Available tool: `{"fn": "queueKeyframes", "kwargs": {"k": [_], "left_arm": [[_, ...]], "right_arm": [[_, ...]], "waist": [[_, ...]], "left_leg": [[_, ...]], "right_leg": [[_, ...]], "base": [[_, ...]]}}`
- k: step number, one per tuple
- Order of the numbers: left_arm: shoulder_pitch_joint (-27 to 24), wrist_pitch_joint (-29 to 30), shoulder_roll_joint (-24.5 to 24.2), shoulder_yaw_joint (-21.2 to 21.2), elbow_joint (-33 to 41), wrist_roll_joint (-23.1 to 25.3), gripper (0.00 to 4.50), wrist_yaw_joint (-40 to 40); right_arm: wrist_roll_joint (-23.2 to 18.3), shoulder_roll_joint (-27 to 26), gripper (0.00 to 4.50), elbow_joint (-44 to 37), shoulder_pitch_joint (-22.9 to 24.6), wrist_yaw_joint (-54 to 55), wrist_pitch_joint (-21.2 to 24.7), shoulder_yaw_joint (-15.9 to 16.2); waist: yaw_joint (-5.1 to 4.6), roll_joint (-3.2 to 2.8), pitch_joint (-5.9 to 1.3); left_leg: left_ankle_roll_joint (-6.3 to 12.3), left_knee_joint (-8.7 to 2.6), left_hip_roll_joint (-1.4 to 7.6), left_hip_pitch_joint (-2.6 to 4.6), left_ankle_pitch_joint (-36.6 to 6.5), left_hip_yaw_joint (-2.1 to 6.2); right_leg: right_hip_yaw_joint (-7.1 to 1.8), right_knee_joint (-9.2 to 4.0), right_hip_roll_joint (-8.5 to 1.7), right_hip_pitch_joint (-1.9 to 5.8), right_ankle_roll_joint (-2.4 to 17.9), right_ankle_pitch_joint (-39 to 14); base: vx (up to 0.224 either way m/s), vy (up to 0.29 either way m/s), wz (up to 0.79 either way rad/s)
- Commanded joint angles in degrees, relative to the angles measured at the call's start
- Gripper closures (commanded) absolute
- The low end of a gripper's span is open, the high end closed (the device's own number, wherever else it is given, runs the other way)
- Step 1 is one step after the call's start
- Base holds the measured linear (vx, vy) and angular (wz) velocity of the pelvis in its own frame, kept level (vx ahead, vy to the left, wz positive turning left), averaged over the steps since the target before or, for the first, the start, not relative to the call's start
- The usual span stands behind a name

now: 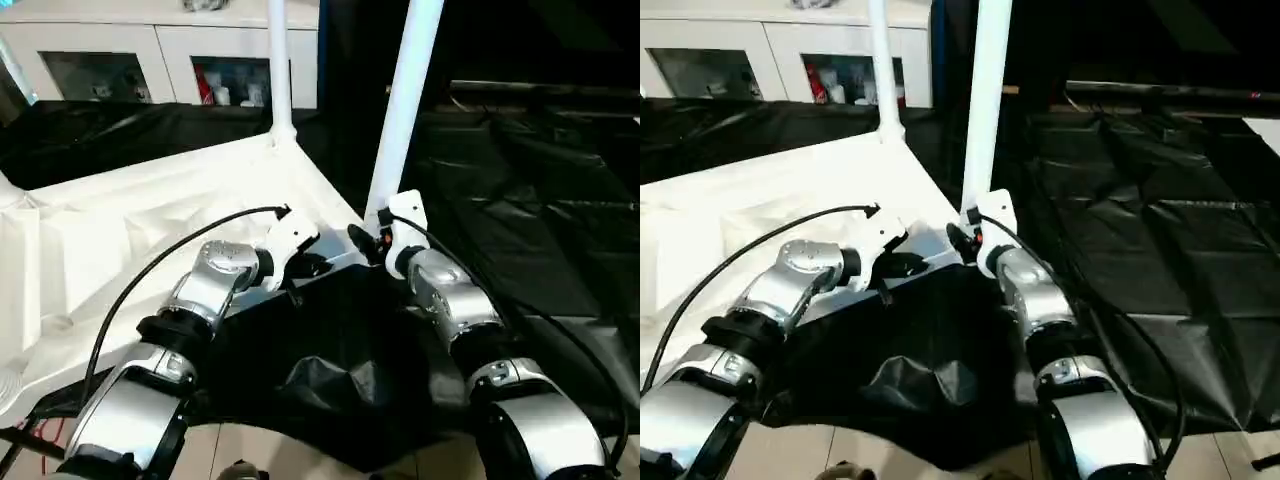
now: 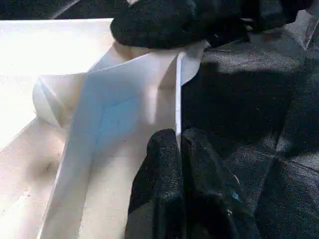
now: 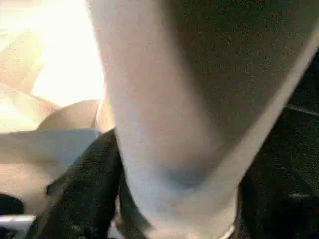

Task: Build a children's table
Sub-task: Rotate leg to tighten

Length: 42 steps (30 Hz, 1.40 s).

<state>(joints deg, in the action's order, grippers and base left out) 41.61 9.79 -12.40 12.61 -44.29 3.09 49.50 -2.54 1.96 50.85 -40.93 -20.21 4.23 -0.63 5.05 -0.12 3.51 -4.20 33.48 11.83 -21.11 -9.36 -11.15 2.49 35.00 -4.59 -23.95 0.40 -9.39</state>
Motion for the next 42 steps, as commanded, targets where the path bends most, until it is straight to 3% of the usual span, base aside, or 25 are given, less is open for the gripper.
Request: {"fn": "queueKeyframes", "kwargs": {"k": [1,8,12,20,26,31,36,42], "left_arm": [[0.9,-2.9,2.2,-1.1,1.8,-1.9,4.5,-1.1],[-3.4,-7.0,-1.6,0.8,6.1,-3.2,4.5,8.4],[-5.2,-7.4,-4.3,1.8,8.6,-3.9,4.5,14.2],[-7.9,-8.7,-9.8,2.4,12.1,-5.4,4.5,24.4],[-8.6,-8.3,-11.4,1.7,12.9,-6.2,4.5,26.6],[-9.1,-8.0,-11.8,1.5,13.7,-6.9,4.5,27.5],[-9.4,-7.6,-11.5,1.5,14.1,-7.3,4.5,27.4],[-6.9,-6.0,-8.2,0.3,10.5,-4.7,4.5,18.1]], "right_arm": [[0.2,-3.5,0.89,0.1,0.2,-5.8,-0.1,4.0],[1.6,4.0,0.68,-6.5,3.1,-23.2,-3.6,10.8],[0.4,8.3,0.68,-10.2,5.3,-33.6,-2.9,12.1],[-0.5,13.8,0.68,-13.6,6.9,-42.6,-3.4,13.7],[-0.6,14.3,0.68,-14.3,7.4,-45.3,-2.7,13.7],[-2.7,13.4,1.21,-15.9,8.0,-46.6,-0.9,13.3],[-3.1,12.8,1.52,-16.5,8.7,-47.0,-0.1,13.1],[-1.9,8.9,1.78,-13.7,8.7,-36.4,1.1,11.3]], "waist": [[-0.11,0.25,-4.13],[0.08,0.36,-4.23],[0.34,0.21,-4.12],[0.49,0.04,-4.11],[0.39,0.15,-4.07],[0.45,0.22,-4.13],[0.43,0.25,-4.05],[0.15,0.32,-3.89]], "left_leg": [[0.31,-4.02,0.81,0.66,-15.9,0.63],[1.82,-3.76,0.88,0.4,-14.0,0.5],[2.16,-3.78,1.13,0.49,-14.2,0.38],[1.58,-3.92,1.35,0.65,-16.0,0.49],[1.26,-3.96,1.34,0.64,-16.0,0.48],[1.55,-3.92,1.4,0.66,-14.8,0.42],[1.27,-3.95,1.35,0.69,-15.3,0.41],[0.22,-4.09,1.14,0.76,-15.9,0.52]], "right_leg": [[-1.83,-4.53,-3.02,2.83,10.7,-16.1],[-1.83,-4.2,-3.0,3.25,11.6,-12.6],[-1.78,-4.2,-2.83,3.11,12.1,-13.4],[-1.8,-4.1,-2.92,2.95,12.5,-14.8],[-1.83,-4.14,-2.96,2.83,12.4,-15.9],[-1.82,-3.88,-2.9,2.81,13.0,-13.6],[-1.85,-4.03,-2.92,2.77,12.6,-15.0],[-1.94,-4.4,-3.06,2.63,11.5,-17.8]], "base": [[0.0,0.0,0.0],[0.0,0.0,0.0],[0.0,0.0,0.0],[0.0,0.0,0.0],[0.0,0.0,0.0],[0.0,0.0,0.0],[0.0,0.0,0.0],[0.0,0.0,0.0]]}}
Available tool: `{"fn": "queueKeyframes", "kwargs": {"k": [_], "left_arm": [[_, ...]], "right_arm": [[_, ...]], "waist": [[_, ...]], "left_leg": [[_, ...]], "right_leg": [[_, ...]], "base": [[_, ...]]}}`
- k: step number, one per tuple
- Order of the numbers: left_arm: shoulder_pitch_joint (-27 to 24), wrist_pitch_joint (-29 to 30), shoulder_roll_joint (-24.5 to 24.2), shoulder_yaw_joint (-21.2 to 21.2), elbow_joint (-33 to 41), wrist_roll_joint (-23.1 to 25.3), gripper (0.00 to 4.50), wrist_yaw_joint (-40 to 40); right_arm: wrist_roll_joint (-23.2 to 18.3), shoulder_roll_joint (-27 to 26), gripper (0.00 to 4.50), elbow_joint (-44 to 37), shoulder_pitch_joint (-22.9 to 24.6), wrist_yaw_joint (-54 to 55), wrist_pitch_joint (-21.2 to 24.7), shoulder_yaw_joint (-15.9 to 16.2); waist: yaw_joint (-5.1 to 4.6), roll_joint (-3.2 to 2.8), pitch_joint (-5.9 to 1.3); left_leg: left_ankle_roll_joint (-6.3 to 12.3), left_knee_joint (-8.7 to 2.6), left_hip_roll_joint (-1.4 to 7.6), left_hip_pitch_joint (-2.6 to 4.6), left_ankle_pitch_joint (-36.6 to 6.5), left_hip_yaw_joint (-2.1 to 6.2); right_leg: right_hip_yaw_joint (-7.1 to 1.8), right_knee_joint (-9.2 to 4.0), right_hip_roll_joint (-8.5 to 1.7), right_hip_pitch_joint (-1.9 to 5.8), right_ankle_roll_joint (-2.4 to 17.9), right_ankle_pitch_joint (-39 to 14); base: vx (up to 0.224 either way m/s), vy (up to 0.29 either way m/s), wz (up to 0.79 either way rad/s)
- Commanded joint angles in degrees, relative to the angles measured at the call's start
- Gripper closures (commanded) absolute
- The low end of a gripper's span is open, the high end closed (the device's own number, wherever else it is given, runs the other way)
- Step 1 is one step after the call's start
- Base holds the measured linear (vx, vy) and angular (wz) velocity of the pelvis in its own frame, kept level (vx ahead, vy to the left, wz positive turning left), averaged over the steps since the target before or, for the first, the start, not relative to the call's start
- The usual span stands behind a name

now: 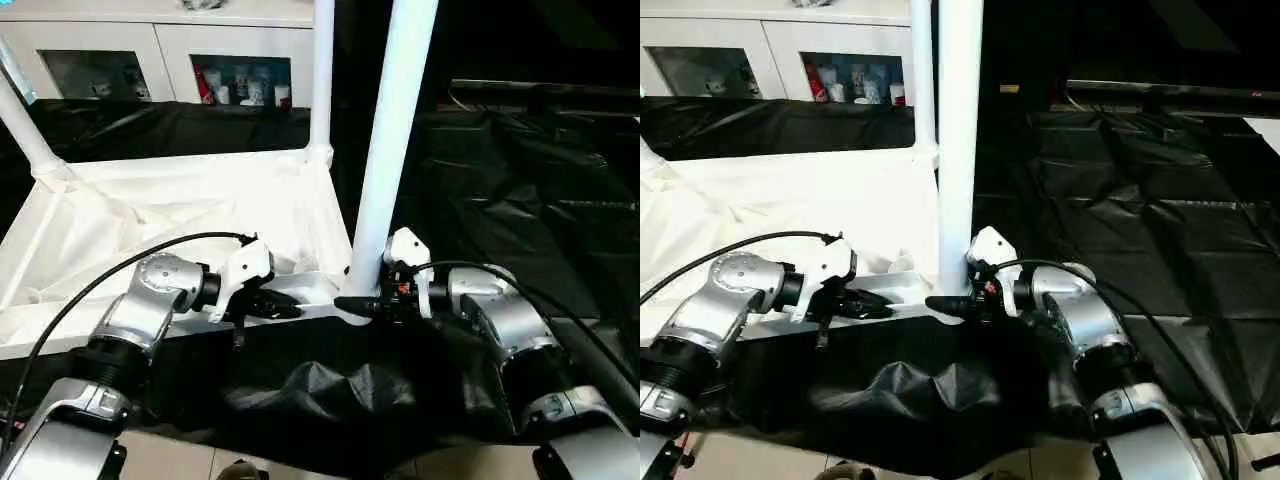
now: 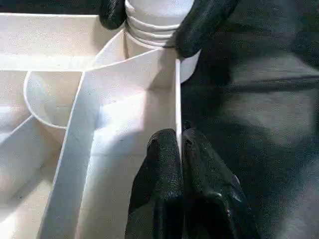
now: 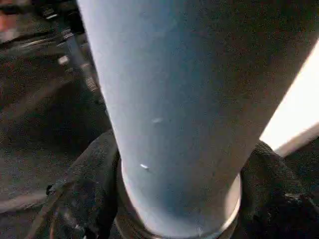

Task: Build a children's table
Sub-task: Rotate leg to tighten

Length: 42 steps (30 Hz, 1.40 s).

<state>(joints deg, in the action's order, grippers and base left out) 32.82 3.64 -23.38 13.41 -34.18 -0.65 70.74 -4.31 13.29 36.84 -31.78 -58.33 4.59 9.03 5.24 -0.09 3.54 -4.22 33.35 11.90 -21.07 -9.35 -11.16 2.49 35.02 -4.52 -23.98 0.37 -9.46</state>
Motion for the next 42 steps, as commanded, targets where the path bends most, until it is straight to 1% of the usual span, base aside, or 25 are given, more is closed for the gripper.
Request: {"fn": "queueKeyframes", "kwargs": {"k": [1,2,3,4,5,6,7,8,10,12,13,14,16,19,22,24,28,29,30,33,34,36,38,39,42], "left_arm": [[2.5,0.6,3.6,-0.9,-0.4,-0.7,4.5,-5.2],[3.9,1.9,5.6,-1.6,-2.1,-0.3,4.5,-9.0],[3.9,1.9,5.6,-1.6,-2.1,-0.3,4.5,-9.0],[5.7,2.7,7.7,-2.0,-4.5,0.9,4.5,-14.4],[5.9,2.9,8.0,-2.1,-4.8,1.0,4.5,-15.1],[7.3,3.7,9.9,-2.6,-6.6,1.5,4.5,-19.2],[7.8,3.8,10.6,-2.8,-7.1,1.5,4.5,-20.5],[8.5,4.2,11.9,-3.0,-7.7,1.6,4.5,-22.3],[9.7,3.9,13.8,-3.0,-8.9,2.3,4.5,-25.5],[10.0,2.9,14.4,-1.9,-9.3,3.4,4.5,-25.3],[10.0,2.5,14.6,-1.5,-9.4,3.5,4.5,-25.0],[10.0,2.4,14.7,-1.4,-9.5,3.6,4.5,-24.8],[9.9,1.7,14.8,-1.3,-9.4,3.7,4.5,-23.9],[9.2,0.7,13.8,-1.2,-8.6,3.4,4.5,-22.1],[8.1,-0.3,12.3,-0.9,-7.8,2.9,4.5,-19.5],[6.8,-1.3,10.6,-0.6,-6.6,2.7,4.5,-16.1],[5.4,-1.9,8.9,-0.6,-5.0,2.0,4.5,-13.0],[3.9,-2.5,6.8,-0.3,-3.2,1.1,4.5,-9.1],[3.9,-2.5,6.8,-0.3,-3.2,1.1,4.5,-9.1],[2.8,-4.0,5.0,0.1,-2.2,0.7,4.5,-5.8],[2.1,-5.2,3.6,0.3,-1.5,0.5,4.5,-3.6],[1.4,-5.4,2.6,0.4,-0.5,-0.1,4.5,-1.3],[1.0,-5.2,2.0,0.4,0.2,-0.6,4.5,0.3],[0.8,-5.1,1.4,0.5,0.7,-0.7,4.5,1.3],[0.5,-4.9,1.0,0.3,1.3,-1.0,4.5,1.7]], "right_arm": [[0.2,-3.2,1.79,1.3,-0.8,3.8,1.2,1.3],[1.1,-5.1,1.79,3.5,-1.2,9.1,0.5,0.6],[1.1,-5.1,1.8,3.5,-1.2,9.1,0.5,0.6],[0.7,-8.0,1.8,6.1,-2.3,16.1,1.4,-1.7],[0.7,-8.5,1.8,6.5,-2.4,17.2,1.5,-2.0],[0.4,-10.8,1.8,8.7,-3.4,23.2,2.1,-4.1],[0.4,-11.6,1.8,9.5,-3.8,25.3,2.1,-4.7],[0.3,-12.9,1.8,11.0,-4.7,29.1,2.0,-5.7],[0.1,-15.0,1.8,13.1,-6.2,33.9,1.8,-6.9],[1.5,-16.3,1.8,13.9,-7.1,35.4,0.5,-6.0],[1.4,-16.8,1.8,13.7,-7.2,33.2,0.0,-5.4],[1.2,-17.1,1.45,13.5,-7.3,31.9,-0.2,-5.0],[1.1,-17.5,1.1,13.1,-7.3,29.0,0.1,-4.8],[1.5,-16.5,1.01,11.7,-6.9,26.1,0.1,-4.0],[2.0,-14.4,0.59,11.4,-7.1,22.6,-1.0,-3.0],[3.0,-11.7,0.57,11.3,-7.4,19.7,-1.6,-1.7],[3.0,-9.0,0.57,10.1,-7.2,14.4,-2.2,-0.7],[2.3,-6.4,0.57,7.9,-6.8,9.0,-2.5,-0.4],[2.3,-6.4,0.57,7.9,-6.8,9.0,-2.5,-0.4],[2.0,-4.0,0.57,5.6,-6.0,3.9,-3.4,0.1],[1.8,-1.8,0.57,3.6,-4.9,-0.2,-5.1,1.2],[1.5,0.2,0.57,2.4,-4.1,-4.2,-5.5,2.4],[1.6,1.4,0.57,1.9,-3.7,-6.2,-6.0,3.1],[1.8,2.0,0.57,1.7,-3.5,-7.0,-6.2,3.3],[1.5,2.3,0.57,1.2,-3.3,-7.4,-6.0,2.8]], "waist": [[0.03,0.27,-3.9],[-0.06,0.27,-3.9],[-0.25,0.31,-3.77],[-0.35,0.32,-3.79],[-0.35,0.32,-3.79],[-0.37,0.32,-3.94],[-0.39,0.29,-3.89],[-0.3,0.04,-3.98],[-0.25,0.09,-4.06],[-0.24,-0.04,-4.19],[-0.24,-0.08,-4.21],[-0.19,-0.01,-4.17],[-0.19,-0.06,-4.19],[-0.2,0.01,-4.16],[-0.15,-0.07,-4.2],[-0.21,-0.04,-4.19],[-0.27,-0.12,-4.18],[-0.22,-0.21,-4.13],[-0.04,-0.15,-4.25],[0.09,-0.28,-4.26],[0.13,-0.2,-4.28],[0.14,-0.04,-4.28],[0.28,-0.1,-4.23],[0.24,0.08,-4.15],[0.22,0.14,-4.08]], "left_leg": [[0.02,-3.96,1.0,0.8,-16.3,0.6],[-0.34,-4.0,0.99,0.89,-16.8,0.67],[-0.67,-4.03,0.95,0.98,-17.4,0.67],[-0.78,-4.04,0.9,0.98,-17.6,0.67],[-0.78,-4.04,0.9,0.98,-17.6,0.67],[-1.06,-3.95,0.79,1.1,-17.3,0.72],[-1.19,-3.97,0.79,1.09,-17.3,0.7],[-1.15,-3.93,0.8,1.18,-17.3,0.71],[-1.1,-3.99,0.81,1.07,-17.3,0.79],[-1.06,-3.95,0.75,0.91,-16.3,0.74],[-0.93,-3.94,0.73,0.73,-16.1,0.76],[-0.43,-3.94,0.74,0.69,-16.2,0.7],[-0.04,-3.93,0.75,0.67,-16.0,0.69],[0.38,-3.93,0.73,0.59,-16.5,0.68],[0.46,-3.89,0.78,0.67,-16.4,0.67],[0.67,-3.94,0.85,0.45,-16.0,0.75],[0.79,-3.85,1.01,0.61,-16.4,0.62],[0.78,-3.93,1.08,0.57,-16.1,0.65],[1.04,-3.85,1.2,0.52,-15.8,0.63],[1.41,-3.79,1.25,0.56,-15.5,0.51],[1.52,-3.78,1.28,0.53,-15.4,0.52],[1.87,-3.71,1.31,0.46,-15.2,0.45],[2.16,-3.65,1.31,0.5,-14.9,0.38],[2.18,-3.68,1.26,0.52,-15.2,0.36],[1.59,-3.8,1.32,0.64,-16.1,0.45]], "right_leg": [[-1.91,-4.54,-3.13,2.66,11.2,-18.9],[-1.94,-4.68,-3.21,2.61,10.7,-20.5],[-1.98,-4.91,-3.17,2.35,10.4,-21.7],[-2.0,-5.01,-3.15,2.38,10.0,-22.4],[-2.0,-5.01,-3.15,2.38,10.0,-22.4],[-2.02,-5.07,-3.23,2.36,9.8,-22.4],[-2.06,-5.04,-3.2,2.28,9.8,-22.4],[-2.01,-5.07,-3.15,2.23,10.0,-21.8],[-1.94,-4.98,-3.14,2.43,10.0,-20.6],[-1.94,-4.77,-3.06,2.49,10.3,-17.9],[-1.94,-4.64,-3.08,2.66,10.4,-17.1],[-1.92,-4.63,-3.01,2.7,10.5,-16.0],[-1.91,-4.53,-3.01,2.78,10.8,-15.2],[-1.9,-4.6,-3.06,2.87,10.8,-15.9],[-1.92,-4.66,-3.11,2.89,10.9,-16.3],[-1.79,-4.49,-3.11,3.08,11.2,-15.7],[-1.86,-4.5,-3.03,2.95,11.6,-15.7],[-1.85,-4.39,-3.01,2.94,11.9,-15.0],[-1.78,-4.16,-2.95,3.12,12.2,-14.1],[-1.79,-4.0,-2.86,2.96,13.0,-12.3],[-1.76,-3.97,-2.88,3.03,13.1,-11.7],[-1.84,-3.82,-2.96,3.05,13.3,-11.1],[-1.84,-3.8,-2.91,3.0,13.5,-11.2],[-1.83,-3.95,-2.94,2.95,13.4,-12.5],[-1.89,-4.15,-3.04,2.82,12.8,-15.4]], "base": [[0.0,0.0,0.0],[0.0,0.0,0.0],[0.0,0.0,0.0],[0.0,0.0,0.0],[0.0,0.0,0.0],[0.0,0.0,0.0],[0.0,0.0,0.0],[0.0,0.0,0.0],[0.0,0.0,0.0],[0.0,0.0,0.0],[0.0,0.0,0.0],[0.0,0.0,0.0],[0.0,0.0,0.0],[0.0,0.0,0.0],[0.0,0.0,0.0],[0.0,0.0,0.0],[0.0,0.0,0.0],[0.0,0.0,0.0],[0.0,0.0,0.0],[0.0,0.0,0.0],[0.0,0.0,0.0],[0.0,0.0,0.0],[0.0,0.0,0.0],[0.0,0.0,0.0],[0.0,0.0,0.0]]}}
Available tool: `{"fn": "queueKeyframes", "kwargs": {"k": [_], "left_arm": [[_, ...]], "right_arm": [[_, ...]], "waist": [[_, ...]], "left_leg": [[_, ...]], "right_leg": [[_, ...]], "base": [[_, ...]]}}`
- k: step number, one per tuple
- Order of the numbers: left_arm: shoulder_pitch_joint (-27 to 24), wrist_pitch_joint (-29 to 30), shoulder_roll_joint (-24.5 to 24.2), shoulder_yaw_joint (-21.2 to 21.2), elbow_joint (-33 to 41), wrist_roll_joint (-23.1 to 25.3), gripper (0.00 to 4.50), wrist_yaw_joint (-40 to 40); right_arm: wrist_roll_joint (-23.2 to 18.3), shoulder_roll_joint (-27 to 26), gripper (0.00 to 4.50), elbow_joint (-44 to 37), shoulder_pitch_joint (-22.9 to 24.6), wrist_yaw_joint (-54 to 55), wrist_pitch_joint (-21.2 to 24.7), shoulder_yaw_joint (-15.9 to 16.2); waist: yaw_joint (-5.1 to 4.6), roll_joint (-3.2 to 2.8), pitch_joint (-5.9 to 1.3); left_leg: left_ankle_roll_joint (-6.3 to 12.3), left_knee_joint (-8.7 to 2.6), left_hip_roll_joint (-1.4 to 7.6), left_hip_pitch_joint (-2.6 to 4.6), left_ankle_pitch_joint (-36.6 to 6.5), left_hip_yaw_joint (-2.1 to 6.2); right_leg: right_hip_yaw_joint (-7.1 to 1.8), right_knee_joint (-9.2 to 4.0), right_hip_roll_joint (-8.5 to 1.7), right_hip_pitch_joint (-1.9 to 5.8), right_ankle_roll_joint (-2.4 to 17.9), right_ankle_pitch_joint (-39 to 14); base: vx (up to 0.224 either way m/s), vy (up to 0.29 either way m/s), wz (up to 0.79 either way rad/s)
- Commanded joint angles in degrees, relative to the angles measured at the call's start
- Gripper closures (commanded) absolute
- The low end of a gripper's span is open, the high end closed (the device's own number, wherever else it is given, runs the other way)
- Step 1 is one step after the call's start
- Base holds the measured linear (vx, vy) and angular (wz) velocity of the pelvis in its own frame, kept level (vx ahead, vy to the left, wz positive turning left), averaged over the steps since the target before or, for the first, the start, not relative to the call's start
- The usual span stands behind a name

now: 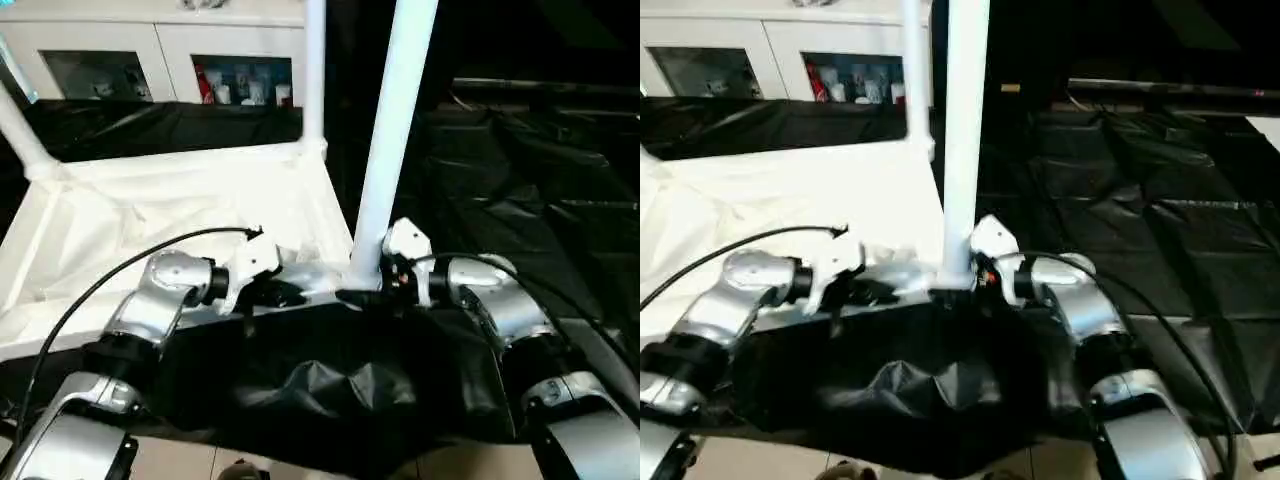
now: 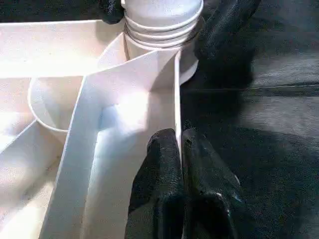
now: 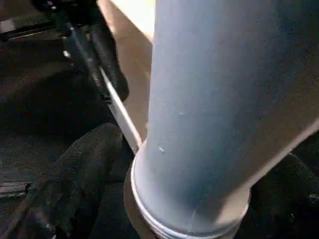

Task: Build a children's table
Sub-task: Rotate leg to tighten

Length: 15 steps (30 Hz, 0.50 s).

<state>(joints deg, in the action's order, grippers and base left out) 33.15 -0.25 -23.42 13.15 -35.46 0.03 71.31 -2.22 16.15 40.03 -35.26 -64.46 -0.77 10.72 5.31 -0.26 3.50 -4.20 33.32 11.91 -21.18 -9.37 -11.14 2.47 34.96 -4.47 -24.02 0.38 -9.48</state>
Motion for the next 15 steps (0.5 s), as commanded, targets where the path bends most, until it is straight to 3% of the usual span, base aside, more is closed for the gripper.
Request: {"fn": "queueKeyframes", "kwargs": {"k": [1,3,4,9,15], "left_arm": [[0.2,-1.0,1.1,0.4,2.6,-1.8,4.5,1.2],[0.2,-1.1,1.0,0.4,2.5,-1.7,4.5,1.2],[0.2,-1.2,1.0,0.3,2.5,-1.7,4.5,1.2],[-0.1,-1.2,1.0,0.2,2.8,-1.9,4.5,1.4],[0.5,-0.9,1.9,0.0,1.9,-1.4,4.5,-1.1]], "right_arm": [[-0.8,-0.5,0.83,-2.2,0.3,-1.5,-0.4,0.8],[-1.1,-0.6,0.83,-2.3,0.4,-1.6,-0.2,0.5],[-1.3,-0.6,1.07,-2.5,0.5,-1.6,-0.1,0.3],[-1.9,-0.7,1.44,-2.5,0.6,-1.7,-0.2,0.2],[-2.3,-1.5,1.79,-2.7,1.5,-0.5,0.6,-0.3]], "waist": [[0.12,0.37,-4.03],[0.2,0.41,-4.09],[0.19,0.44,-4.12],[0.29,0.18,-4.22],[0.4,0.41,-4.19]], "left_leg": [[1.51,-3.77,1.29,0.73,-16.0,0.43],[1.54,-3.72,1.28,0.74,-15.3,0.43],[1.59,-3.7,1.29,0.76,-15.1,0.4],[1.74,-3.59,1.23,0.67,-14.2,0.38],[1.68,-3.65,1.26,0.71,-14.5,0.41]], "right_leg": [[-1.88,-4.1,-3.09,2.85,12.7,-15.5],[-1.9,-4.06,-3.1,2.86,12.6,-15.2],[-1.9,-4.03,-3.07,2.83,12.6,-14.9],[-1.87,-3.84,-3.03,2.93,13.0,-13.0],[-1.87,-3.9,-3.05,2.92,12.6,-13.9]], "base": [[0.0,0.0,0.0],[0.0,0.0,0.0],[0.0,0.0,0.0],[0.0,0.0,0.0],[0.0,0.0,0.0]]}}
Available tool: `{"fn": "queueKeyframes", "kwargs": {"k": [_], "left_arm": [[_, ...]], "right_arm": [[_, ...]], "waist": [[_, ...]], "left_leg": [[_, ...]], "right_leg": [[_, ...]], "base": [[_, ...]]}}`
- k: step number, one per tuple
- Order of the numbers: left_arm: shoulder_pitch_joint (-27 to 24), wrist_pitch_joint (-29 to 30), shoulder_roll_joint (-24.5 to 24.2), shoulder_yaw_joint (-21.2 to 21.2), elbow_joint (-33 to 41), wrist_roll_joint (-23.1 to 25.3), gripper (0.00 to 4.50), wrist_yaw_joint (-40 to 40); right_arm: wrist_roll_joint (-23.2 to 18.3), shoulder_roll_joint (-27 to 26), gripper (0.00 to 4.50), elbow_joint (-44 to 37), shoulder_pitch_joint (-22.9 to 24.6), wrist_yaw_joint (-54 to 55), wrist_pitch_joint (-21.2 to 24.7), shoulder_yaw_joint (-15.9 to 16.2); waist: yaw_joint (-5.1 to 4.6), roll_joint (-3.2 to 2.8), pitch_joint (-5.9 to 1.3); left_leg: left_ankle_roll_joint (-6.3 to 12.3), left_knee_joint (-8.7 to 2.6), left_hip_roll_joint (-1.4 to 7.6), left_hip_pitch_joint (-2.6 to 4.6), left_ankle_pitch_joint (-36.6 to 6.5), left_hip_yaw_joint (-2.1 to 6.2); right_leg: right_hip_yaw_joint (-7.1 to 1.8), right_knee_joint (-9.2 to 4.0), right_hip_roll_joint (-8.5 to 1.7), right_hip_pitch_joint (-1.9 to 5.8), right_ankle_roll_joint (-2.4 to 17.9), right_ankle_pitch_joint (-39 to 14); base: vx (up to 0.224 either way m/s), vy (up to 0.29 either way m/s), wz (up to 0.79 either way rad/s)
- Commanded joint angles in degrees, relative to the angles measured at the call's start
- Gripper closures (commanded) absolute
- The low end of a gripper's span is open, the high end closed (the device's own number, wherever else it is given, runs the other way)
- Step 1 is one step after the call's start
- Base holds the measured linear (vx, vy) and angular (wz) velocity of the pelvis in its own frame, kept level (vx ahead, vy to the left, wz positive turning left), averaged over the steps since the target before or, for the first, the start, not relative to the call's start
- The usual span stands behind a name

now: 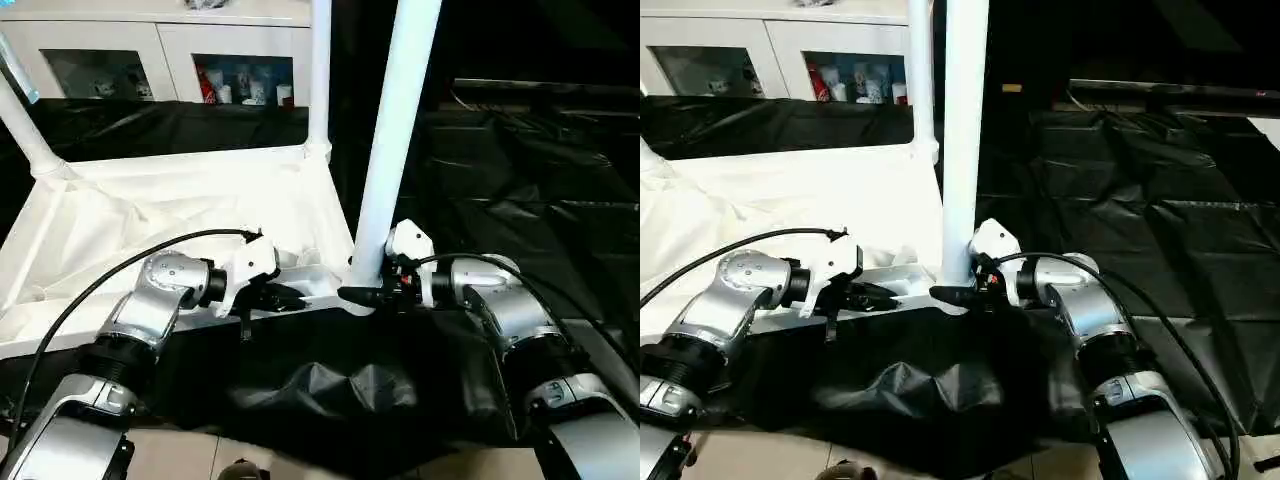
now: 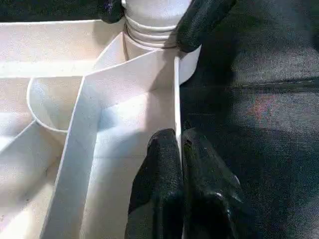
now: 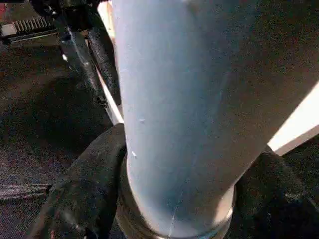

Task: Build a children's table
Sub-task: Rotate leg to tighten

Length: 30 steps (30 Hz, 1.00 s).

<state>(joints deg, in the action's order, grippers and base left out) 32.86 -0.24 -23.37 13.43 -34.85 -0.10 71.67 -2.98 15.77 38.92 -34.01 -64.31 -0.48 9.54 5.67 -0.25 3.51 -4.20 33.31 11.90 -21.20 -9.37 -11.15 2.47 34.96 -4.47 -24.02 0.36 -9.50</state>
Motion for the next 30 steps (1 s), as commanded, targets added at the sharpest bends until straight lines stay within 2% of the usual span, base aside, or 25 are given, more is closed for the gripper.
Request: {"fn": "queueKeyframes", "kwargs": {"k": [1,2,3,5,6,7,10,11,13,15,16,17,20,22,24,25,27,30], "left_arm": [[2.0,-0.4,3.0,-0.5,-0.2,0.0,4.5,-5.2],[2.0,-0.4,3.0,-0.5,-0.2,0.0,4.5,-5.2],[3.7,1.5,5.0,-1.4,-2.1,0.8,4.5,-10.1],[4.8,2.8,6.5,-1.7,-3.1,1.0,4.5,-12.6],[6.6,4.0,8.7,-2.1,-4.9,2.0,4.5,-17.5],[7.4,4.2,9.7,-2.3,-5.8,2.2,4.5,-19.5],[9.4,4.9,12.7,-2.6,-8.2,2.6,4.5,-24.1],[10.0,5.0,13.6,-2.3,-8.9,3.0,4.5,-25.1],[10.8,4.8,15.1,-2.0,-9.9,3.7,4.5,-26.9],[11.3,4.5,16.2,-1.7,-10.4,4.3,4.5,-27.8],[11.3,4.5,16.4,-1.6,-10.5,4.4,4.5,-27.9],[11.2,4.4,16.4,-1.6,-10.4,4.4,4.5,-27.6],[10.4,3.5,15.8,-1.5,-9.6,4.1,4.5,-25.8],[9.6,2.4,14.5,-1.4,-9.1,4.0,4.5,-24.4],[9.0,1.4,13.7,-1.4,-8.9,3.9,4.5,-23.5],[7.4,0.0,12.0,-1.3,-7.6,3.2,4.5,-20.2],[6.6,-0.6,11.2,-1.2,-6.9,2.7,4.5,-18.6],[4.6,-1.2,9.1,-0.8,-5.0,2.3,4.5,-14.4]], "right_arm": [[-1.2,-2.6,1.82,-0.4,0.0,3.6,1.4,0.0],[-1.2,-2.6,1.82,-0.4,0.0,3.6,1.4,0.0],[-0.2,-5.1,1.83,2.2,-0.9,11.2,2.3,-1.4],[0.0,-7.0,1.83,3.9,-1.4,16.4,3.0,-2.6],[0.3,-9.8,1.84,6.2,-2.0,24.1,3.7,-4.3],[0.2,-11.1,1.84,7.0,-2.2,27.0,4.2,-5.1],[1.3,-14.7,1.85,8.9,-2.5,34.4,4.7,-5.5],[1.6,-16.1,1.85,9.5,-2.8,37.3,4.9,-5.8],[2.7,-18.6,1.85,10.8,-3.5,42.2,5.1,-5.7],[3.4,-20.7,1.85,12.3,-4.5,43.7,4.1,-5.3],[3.1,-21.3,1.85,12.7,-4.7,43.3,3.6,-5.6],[2.9,-21.4,1.29,12.6,-4.7,42.7,3.3,-5.6],[2.6,-20.7,1.09,11.3,-4.2,40.0,3.1,-5.0],[3.5,-19.0,0.78,10.3,-4.0,39.0,1.8,-4.4],[4.0,-17.9,0.68,9.7,-4.0,38.5,1.0,-4.2],[3.6,-15.2,0.68,7.6,-3.6,33.8,0.9,-3.5],[3.5,-13.9,0.68,6.6,-3.3,31.2,0.7,-2.9],[4.0,-10.3,0.68,5.2,-2.7,22.8,-0.7,-0.6]], "waist": [[-0.03,0.38,-4.07],[-0.04,0.37,-4.08],[-0.05,0.5,-4.07],[-0.37,0.46,-3.9],[-0.53,0.48,-3.99],[-0.71,0.47,-4.01],[-0.61,0.54,-4.15],[-0.63,-0.05,-4.13],[-0.75,0.12,-4.21],[-0.69,-0.03,-4.24],[-0.8,0.01,-4.12],[-0.8,0.03,-4.11],[-0.79,0.1,-4.08],[-0.76,0.06,-4.14],[-0.78,0.12,-4.18],[-0.65,0.1,-4.26],[-0.78,0.26,-4.31],[-0.7,0.2,-4.19]], "left_leg": [[1.61,-3.7,1.24,0.71,-14.4,0.39],[1.39,-3.71,1.2,0.8,-14.7,0.42],[1.11,-3.73,1.14,0.8,-14.9,0.45],[0.09,-3.82,0.94,0.96,-15.7,0.51],[-0.59,-3.87,0.91,0.98,-16.0,0.65],[-1.01,-3.93,0.86,1.08,-16.4,0.79],[-0.47,-3.81,0.81,0.97,-15.8,0.68],[-0.49,-3.79,0.73,0.92,-15.1,0.63],[-0.62,-3.82,0.66,0.82,-14.9,0.62],[-0.52,-3.84,0.69,0.93,-15.9,0.68],[-0.5,-3.9,0.68,0.84,-16.2,0.68],[-0.41,-3.95,0.7,0.9,-17.0,0.7],[-0.09,-4.01,0.74,0.84,-17.4,0.74],[0.04,-4.02,0.78,0.8,-17.2,0.78],[0.15,-3.95,0.77,0.77,-16.9,0.7],[0.57,-3.91,0.77,0.72,-16.2,0.73],[1.35,-3.79,0.83,0.47,-15.1,0.61],[1.64,-3.73,0.88,0.43,-14.8,0.54]], "right_leg": [[-1.88,-3.97,-2.94,2.81,12.5,-14.0],[-1.88,-4.05,-3.01,2.76,12.4,-14.6],[-1.89,-4.14,-3.08,2.85,12.0,-15.7],[-1.98,-4.47,-3.2,2.57,11.4,-18.5],[-1.94,-4.55,-3.29,2.6,10.8,-20.0],[-1.89,-4.7,-3.21,2.58,10.4,-20.7],[-1.98,-4.62,-3.19,2.68,10.3,-18.7],[-2.06,-4.54,-3.12,2.51,10.5,-17.1],[-1.97,-4.47,-3.05,2.67,10.8,-16.0],[-1.89,-4.54,-3.12,2.7,10.5,-16.3],[-1.92,-4.67,-3.11,2.68,10.5,-16.6],[-1.87,-4.77,-3.14,2.71,10.3,-17.4],[-1.91,-4.75,-3.13,2.73,10.2,-17.4],[-1.89,-4.68,-3.12,2.79,10.4,-16.7],[-1.93,-4.59,-3.11,2.82,10.5,-15.9],[-1.88,-4.48,-3.12,3.02,10.8,-14.8],[-1.9,-4.17,-3.06,3.24,11.4,-12.2],[-1.84,-4.2,-3.06,3.31,11.8,-12.7]], "base": [[0.0,0.0,0.0],[0.0,0.0,0.0],[0.0,0.0,0.0],[0.0,0.0,0.0],[0.0,0.0,0.0],[0.0,0.0,0.0],[0.0,0.0,0.0],[0.0,0.0,0.0],[0.0,0.0,0.0],[0.0,0.0,0.0],[0.0,0.0,0.0],[0.0,0.0,0.0],[0.0,0.0,0.0],[0.0,0.0,0.0],[0.0,0.0,0.0],[0.0,0.0,0.0],[0.0,0.0,0.0],[0.0,0.0,0.0]]}}
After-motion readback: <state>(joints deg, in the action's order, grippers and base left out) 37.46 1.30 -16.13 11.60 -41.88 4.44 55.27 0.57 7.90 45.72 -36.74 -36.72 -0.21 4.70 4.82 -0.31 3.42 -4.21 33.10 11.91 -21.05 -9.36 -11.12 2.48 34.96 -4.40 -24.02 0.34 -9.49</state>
